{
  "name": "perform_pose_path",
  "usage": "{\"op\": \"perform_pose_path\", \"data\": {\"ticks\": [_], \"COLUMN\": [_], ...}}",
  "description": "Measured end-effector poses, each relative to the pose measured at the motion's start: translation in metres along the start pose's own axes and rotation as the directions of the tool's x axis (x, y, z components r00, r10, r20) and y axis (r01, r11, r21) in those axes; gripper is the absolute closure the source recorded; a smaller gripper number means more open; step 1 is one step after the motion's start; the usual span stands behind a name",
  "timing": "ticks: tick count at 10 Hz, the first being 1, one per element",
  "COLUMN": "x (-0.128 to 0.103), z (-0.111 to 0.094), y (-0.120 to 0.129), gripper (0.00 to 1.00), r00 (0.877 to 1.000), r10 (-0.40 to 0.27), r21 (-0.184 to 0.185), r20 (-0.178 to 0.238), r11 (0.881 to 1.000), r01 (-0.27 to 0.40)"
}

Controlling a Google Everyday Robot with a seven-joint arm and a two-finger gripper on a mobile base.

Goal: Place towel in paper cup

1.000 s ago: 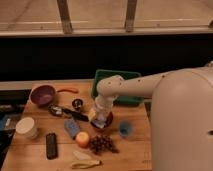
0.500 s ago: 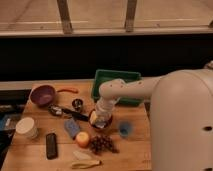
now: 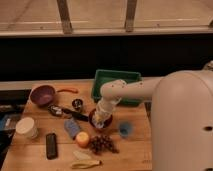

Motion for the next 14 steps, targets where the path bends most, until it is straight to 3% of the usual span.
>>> {"op": "perform_pose_path", "data": {"ticks": [3, 6, 9, 11, 14], "x": [-0.009, -0.023, -0.037, -0.045, -0.067], "z": [-0.014, -0.046, -0.090, -0.110, -0.123], "y": [0.003, 0.011, 0.019, 0.024, 0.039], "gripper": [1.00, 1.00, 1.00, 1.00, 1.00], "r00": [0.999, 0.994, 0.976, 0.964, 0.942], "r10": [-0.020, -0.059, -0.112, -0.143, -0.207], "r21": [0.001, 0.018, 0.045, 0.066, 0.075], "r20": [0.033, 0.093, 0.187, 0.225, 0.263], "r11": [1.000, 0.998, 0.993, 0.989, 0.978], "r01": [0.020, 0.058, 0.105, 0.131, 0.194]}}
